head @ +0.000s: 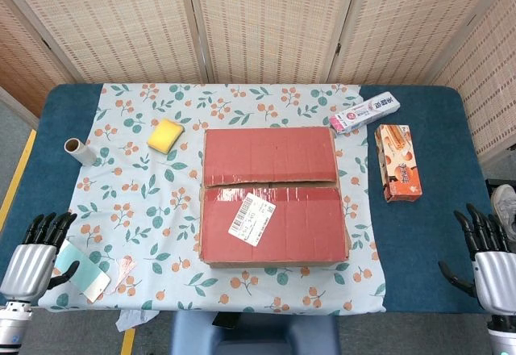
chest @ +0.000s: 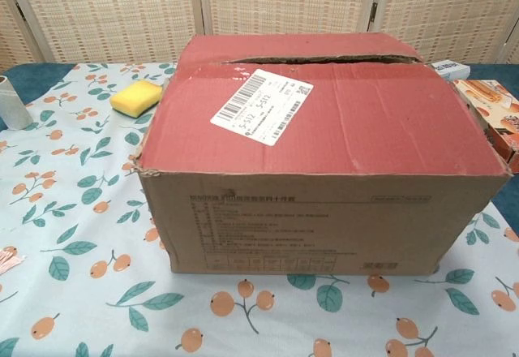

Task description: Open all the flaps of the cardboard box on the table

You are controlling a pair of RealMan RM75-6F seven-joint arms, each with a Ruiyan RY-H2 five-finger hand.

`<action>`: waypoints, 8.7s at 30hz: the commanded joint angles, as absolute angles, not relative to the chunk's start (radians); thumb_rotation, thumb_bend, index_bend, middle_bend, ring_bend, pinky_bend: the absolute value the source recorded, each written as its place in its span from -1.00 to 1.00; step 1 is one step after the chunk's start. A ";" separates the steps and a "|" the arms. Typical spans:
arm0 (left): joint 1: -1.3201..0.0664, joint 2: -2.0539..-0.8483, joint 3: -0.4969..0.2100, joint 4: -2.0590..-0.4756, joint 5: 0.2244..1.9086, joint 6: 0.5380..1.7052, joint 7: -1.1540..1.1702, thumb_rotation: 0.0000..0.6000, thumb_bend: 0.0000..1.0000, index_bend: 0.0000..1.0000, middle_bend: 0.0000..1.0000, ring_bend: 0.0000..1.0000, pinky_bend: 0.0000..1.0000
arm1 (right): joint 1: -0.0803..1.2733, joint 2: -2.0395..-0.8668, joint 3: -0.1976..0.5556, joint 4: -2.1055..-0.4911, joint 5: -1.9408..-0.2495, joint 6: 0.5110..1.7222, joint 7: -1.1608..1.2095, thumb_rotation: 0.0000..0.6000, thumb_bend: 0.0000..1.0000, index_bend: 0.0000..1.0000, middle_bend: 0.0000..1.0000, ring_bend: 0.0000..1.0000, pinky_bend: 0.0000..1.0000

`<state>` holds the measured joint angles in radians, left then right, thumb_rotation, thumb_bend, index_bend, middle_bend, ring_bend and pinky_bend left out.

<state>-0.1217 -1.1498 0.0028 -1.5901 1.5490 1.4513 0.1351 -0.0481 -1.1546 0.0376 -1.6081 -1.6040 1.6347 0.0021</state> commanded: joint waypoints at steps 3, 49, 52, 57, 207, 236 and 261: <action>-0.122 -1.149 0.003 -1.590 1.549 1.450 0.135 1.00 -0.34 -1.00 -0.76 -0.86 -1.00 | -0.047 -1.157 0.036 -1.609 -1.606 1.634 -0.007 1.00 -0.42 -0.87 -1.00 -0.89 -1.00; -0.210 -1.139 -0.065 -1.423 1.469 1.333 -0.076 1.00 -0.34 -1.00 -0.76 -0.88 -1.00 | 0.521 -1.331 0.306 -1.691 -1.271 1.148 -0.368 1.00 -0.42 -0.64 -1.00 -0.88 -1.00; -0.211 -1.139 -0.063 -1.420 1.467 1.330 -0.081 1.00 -0.34 -1.00 -0.76 -0.87 -1.00 | 0.541 -1.360 0.305 -1.661 -1.266 1.146 -0.369 1.00 -0.42 -0.64 -1.00 -0.88 -1.00; -0.210 -1.134 -0.062 -1.425 1.463 1.331 -0.088 1.00 -0.34 -1.00 -0.76 -0.88 -1.00 | 0.566 -1.381 0.303 -1.641 -1.258 1.143 -0.374 1.00 -0.42 -0.64 -1.00 -0.88 -1.00; -0.274 -1.160 -0.107 -1.248 1.274 1.073 -0.268 1.00 -0.34 -1.00 -0.84 -0.91 -1.00 | 0.915 -1.035 -0.243 -1.305 -1.863 1.132 1.913 1.00 -0.42 -0.81 -0.91 -0.60 -0.62; -0.270 -1.193 -0.111 -1.317 1.251 1.151 -0.031 1.00 -0.34 -1.00 -0.84 -0.88 -1.00 | 0.730 -0.661 -0.346 -1.765 -2.090 1.459 1.492 1.00 -0.42 -0.81 -0.94 -0.62 -0.57; -0.281 -1.185 -0.108 -1.328 1.257 1.136 -0.036 1.00 -0.34 -1.00 -0.84 -0.88 -1.00 | 0.597 -0.702 -0.210 -1.893 -1.945 1.376 0.848 1.00 -0.42 -0.60 -0.99 -0.80 -0.73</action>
<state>-0.2810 -1.1868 -0.1088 -1.3268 1.2576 1.1372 -0.0346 0.5821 -0.6852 -0.3117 -1.8092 -2.0814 1.4760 1.0840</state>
